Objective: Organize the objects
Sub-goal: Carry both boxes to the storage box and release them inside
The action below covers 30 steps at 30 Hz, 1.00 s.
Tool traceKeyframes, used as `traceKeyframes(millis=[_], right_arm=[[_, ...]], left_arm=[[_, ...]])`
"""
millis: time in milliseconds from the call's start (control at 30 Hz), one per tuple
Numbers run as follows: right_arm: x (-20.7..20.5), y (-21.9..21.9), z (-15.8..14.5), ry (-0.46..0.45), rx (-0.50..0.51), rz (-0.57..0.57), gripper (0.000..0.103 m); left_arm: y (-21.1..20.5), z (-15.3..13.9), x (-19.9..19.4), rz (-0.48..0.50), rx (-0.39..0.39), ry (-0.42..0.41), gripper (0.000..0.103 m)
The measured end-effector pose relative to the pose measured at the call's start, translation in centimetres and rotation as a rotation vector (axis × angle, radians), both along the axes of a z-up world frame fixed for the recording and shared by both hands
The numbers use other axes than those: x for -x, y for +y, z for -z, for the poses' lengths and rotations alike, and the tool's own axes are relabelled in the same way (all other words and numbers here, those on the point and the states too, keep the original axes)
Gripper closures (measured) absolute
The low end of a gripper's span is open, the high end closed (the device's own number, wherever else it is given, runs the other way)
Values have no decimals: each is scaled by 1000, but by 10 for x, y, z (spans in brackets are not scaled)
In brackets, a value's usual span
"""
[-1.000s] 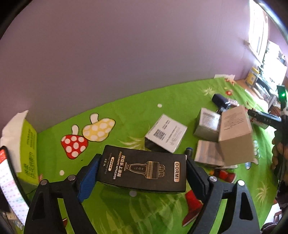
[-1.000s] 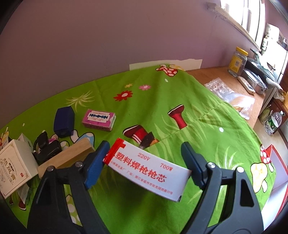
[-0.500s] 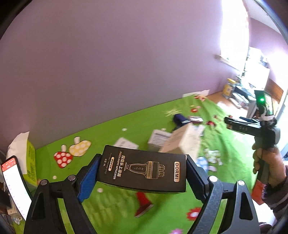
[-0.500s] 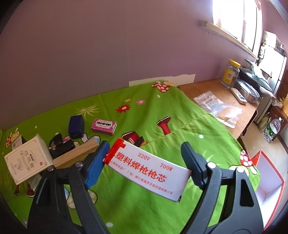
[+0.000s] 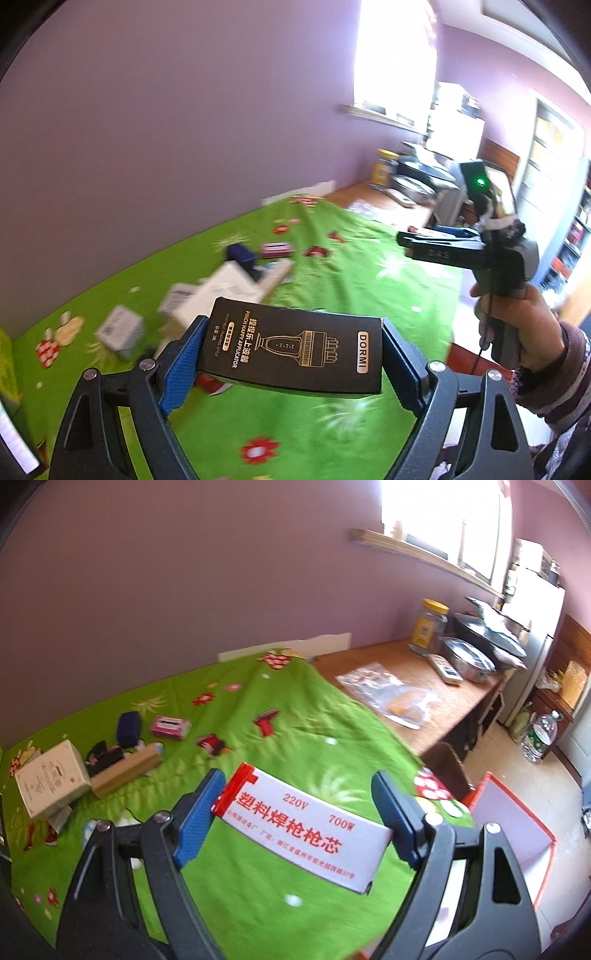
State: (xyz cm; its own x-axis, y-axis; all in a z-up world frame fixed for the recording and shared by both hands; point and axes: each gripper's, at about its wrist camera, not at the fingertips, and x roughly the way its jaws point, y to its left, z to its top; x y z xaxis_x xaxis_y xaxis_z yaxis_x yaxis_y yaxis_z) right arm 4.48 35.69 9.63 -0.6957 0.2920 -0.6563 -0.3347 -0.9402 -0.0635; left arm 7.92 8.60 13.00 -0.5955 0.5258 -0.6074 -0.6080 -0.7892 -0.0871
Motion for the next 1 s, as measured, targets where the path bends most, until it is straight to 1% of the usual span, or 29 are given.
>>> traceKeyframes(millis=[233,333,400,500,600,767,867,1000], right_arm=[[-32,40,2,-19,-10,87,20],[-45,58,5,-34,-24,124,20],[-55,74,9,-49,-17,157,20],[-68,97,19,-80,-8,205,20],[-81,120,32,-112,11,256,20],[-100,150,50,-154,44,324,20],[-111,168,64,-183,54,367,20],[-119,183,80,-213,80,394,20]], left_arm=[[55,5,-20,118,2,8,15],[79,12,-27,174,-9,-5,15],[96,18,-32,210,-13,-7,15],[121,30,-38,264,-16,-24,15],[147,44,-47,319,-3,-31,15],[187,66,-63,417,41,-37,15],[203,76,-70,453,52,-39,15],[225,91,-77,502,80,-32,15]])
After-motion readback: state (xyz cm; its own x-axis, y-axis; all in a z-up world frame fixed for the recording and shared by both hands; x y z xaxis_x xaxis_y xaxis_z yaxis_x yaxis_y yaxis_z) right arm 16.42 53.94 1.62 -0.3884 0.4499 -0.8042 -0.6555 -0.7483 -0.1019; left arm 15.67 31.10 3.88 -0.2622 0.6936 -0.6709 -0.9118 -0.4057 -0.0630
